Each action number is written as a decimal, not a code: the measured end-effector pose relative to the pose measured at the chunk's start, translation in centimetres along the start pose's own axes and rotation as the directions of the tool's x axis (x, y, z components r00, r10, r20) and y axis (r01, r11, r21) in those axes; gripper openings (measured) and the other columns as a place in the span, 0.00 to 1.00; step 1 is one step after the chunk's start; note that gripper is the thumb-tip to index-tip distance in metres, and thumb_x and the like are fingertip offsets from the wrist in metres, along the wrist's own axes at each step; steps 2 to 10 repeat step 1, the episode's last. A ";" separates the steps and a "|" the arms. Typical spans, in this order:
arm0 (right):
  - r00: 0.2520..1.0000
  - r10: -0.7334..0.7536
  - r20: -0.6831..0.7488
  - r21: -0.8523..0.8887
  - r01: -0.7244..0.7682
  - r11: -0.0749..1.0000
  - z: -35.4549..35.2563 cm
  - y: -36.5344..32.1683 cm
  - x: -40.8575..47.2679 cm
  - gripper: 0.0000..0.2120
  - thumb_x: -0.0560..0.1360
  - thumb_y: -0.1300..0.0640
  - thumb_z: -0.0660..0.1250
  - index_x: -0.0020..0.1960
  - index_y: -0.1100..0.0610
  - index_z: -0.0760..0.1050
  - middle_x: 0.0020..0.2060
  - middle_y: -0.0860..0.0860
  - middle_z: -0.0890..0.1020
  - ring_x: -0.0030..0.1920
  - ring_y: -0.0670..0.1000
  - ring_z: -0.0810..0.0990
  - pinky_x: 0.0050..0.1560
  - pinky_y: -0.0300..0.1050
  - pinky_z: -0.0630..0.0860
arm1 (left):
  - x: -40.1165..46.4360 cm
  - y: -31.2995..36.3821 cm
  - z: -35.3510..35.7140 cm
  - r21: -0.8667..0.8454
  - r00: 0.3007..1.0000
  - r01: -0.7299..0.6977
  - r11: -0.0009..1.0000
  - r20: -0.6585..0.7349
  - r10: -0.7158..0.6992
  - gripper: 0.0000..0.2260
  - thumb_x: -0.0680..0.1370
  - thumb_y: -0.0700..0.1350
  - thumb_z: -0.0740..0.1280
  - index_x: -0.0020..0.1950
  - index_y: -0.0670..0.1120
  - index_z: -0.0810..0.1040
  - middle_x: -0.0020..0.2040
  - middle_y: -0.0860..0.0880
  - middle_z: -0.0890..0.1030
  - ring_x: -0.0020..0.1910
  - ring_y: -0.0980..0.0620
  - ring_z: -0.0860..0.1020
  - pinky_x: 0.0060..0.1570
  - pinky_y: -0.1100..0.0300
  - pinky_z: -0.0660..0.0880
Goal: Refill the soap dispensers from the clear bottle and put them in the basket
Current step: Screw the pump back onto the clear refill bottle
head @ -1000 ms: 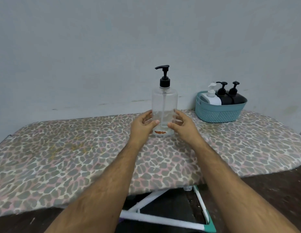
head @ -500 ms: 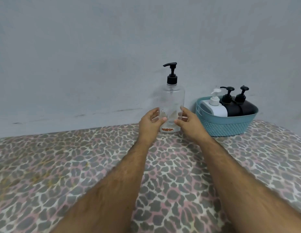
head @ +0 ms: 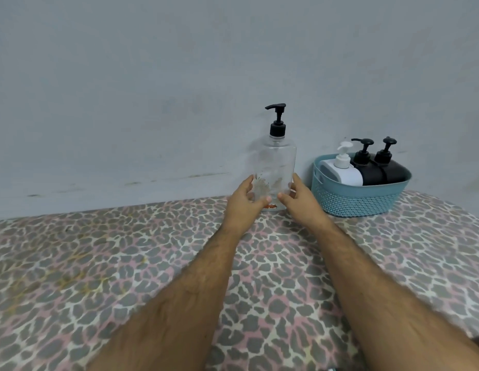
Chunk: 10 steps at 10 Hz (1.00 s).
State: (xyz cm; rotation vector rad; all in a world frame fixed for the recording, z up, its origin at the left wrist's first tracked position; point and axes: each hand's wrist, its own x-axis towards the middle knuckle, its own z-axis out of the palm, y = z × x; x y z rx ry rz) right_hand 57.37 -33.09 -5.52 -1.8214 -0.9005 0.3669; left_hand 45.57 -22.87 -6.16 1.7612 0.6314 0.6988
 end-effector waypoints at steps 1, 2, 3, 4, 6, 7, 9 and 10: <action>0.992 -0.051 -0.112 -0.040 0.047 0.998 0.5 -0.4 -1.5 0.19 0.78 0.49 0.68 0.67 0.52 0.70 0.59 0.46 0.79 0.60 0.49 0.78 0.63 0.52 0.75 | -1.7 0.2 -1.5 0.085 1.000 -0.001 0.996 -0.002 0.002 0.35 0.76 0.48 0.73 0.79 0.52 0.60 0.76 0.49 0.68 0.72 0.51 0.69 0.62 0.60 0.72; 0.992 -0.051 -0.112 -0.040 0.047 0.998 0.5 -0.4 -1.5 0.19 0.78 0.49 0.68 0.67 0.52 0.70 0.59 0.46 0.79 0.60 0.49 0.78 0.63 0.52 0.75 | -1.7 0.2 -1.5 0.085 1.000 -0.001 0.996 -0.002 0.002 0.35 0.76 0.48 0.73 0.79 0.52 0.60 0.76 0.49 0.68 0.72 0.51 0.69 0.62 0.60 0.72; 0.992 -0.051 -0.112 -0.040 0.047 0.998 0.5 -0.4 -1.5 0.19 0.78 0.49 0.68 0.67 0.52 0.70 0.59 0.46 0.79 0.60 0.49 0.78 0.63 0.52 0.75 | -1.7 0.2 -1.5 0.085 1.000 -0.001 0.996 -0.002 0.002 0.35 0.76 0.48 0.73 0.79 0.52 0.60 0.76 0.49 0.68 0.72 0.51 0.69 0.62 0.60 0.72; 0.992 -0.051 -0.112 -0.040 0.047 0.998 0.5 -0.4 -1.5 0.19 0.78 0.49 0.68 0.67 0.52 0.70 0.59 0.46 0.79 0.60 0.49 0.78 0.63 0.52 0.75 | -1.7 0.2 -1.5 0.085 1.000 -0.001 0.996 -0.002 0.002 0.35 0.76 0.48 0.73 0.79 0.52 0.60 0.76 0.49 0.68 0.72 0.51 0.69 0.62 0.60 0.72; 0.992 -0.051 -0.112 -0.040 0.047 0.998 0.5 -0.4 -1.5 0.19 0.78 0.49 0.68 0.67 0.52 0.70 0.59 0.46 0.79 0.60 0.49 0.78 0.63 0.52 0.75 | -1.7 0.2 -1.5 0.085 1.000 -0.001 0.996 -0.002 0.002 0.35 0.76 0.48 0.73 0.79 0.52 0.60 0.76 0.49 0.68 0.72 0.51 0.69 0.62 0.60 0.72; 0.992 -0.051 -0.112 -0.040 0.047 0.998 0.5 -0.4 -1.5 0.19 0.78 0.49 0.68 0.67 0.52 0.70 0.59 0.46 0.79 0.60 0.49 0.78 0.63 0.52 0.75 | -1.7 0.2 -1.5 0.085 1.000 -0.001 0.996 -0.002 0.002 0.35 0.76 0.48 0.73 0.79 0.52 0.60 0.76 0.49 0.68 0.72 0.51 0.69 0.62 0.60 0.72; 0.992 -0.051 -0.112 -0.040 0.047 0.998 0.5 -0.4 -1.5 0.19 0.78 0.49 0.68 0.67 0.52 0.70 0.59 0.46 0.79 0.60 0.49 0.78 0.63 0.52 0.75 | -1.7 0.2 -1.5 0.085 1.000 -0.001 0.996 -0.002 0.002 0.35 0.76 0.48 0.73 0.79 0.52 0.60 0.76 0.49 0.68 0.72 0.51 0.69 0.62 0.60 0.72; 0.992 -0.051 -0.112 -0.040 0.047 0.998 0.5 -0.4 -1.5 0.19 0.78 0.49 0.68 0.67 0.52 0.70 0.59 0.46 0.79 0.60 0.49 0.78 0.63 0.52 0.75 | -1.7 0.2 -1.5 0.085 1.000 -0.001 0.996 -0.002 0.002 0.35 0.76 0.48 0.73 0.79 0.52 0.60 0.76 0.49 0.68 0.72 0.51 0.69 0.62 0.60 0.72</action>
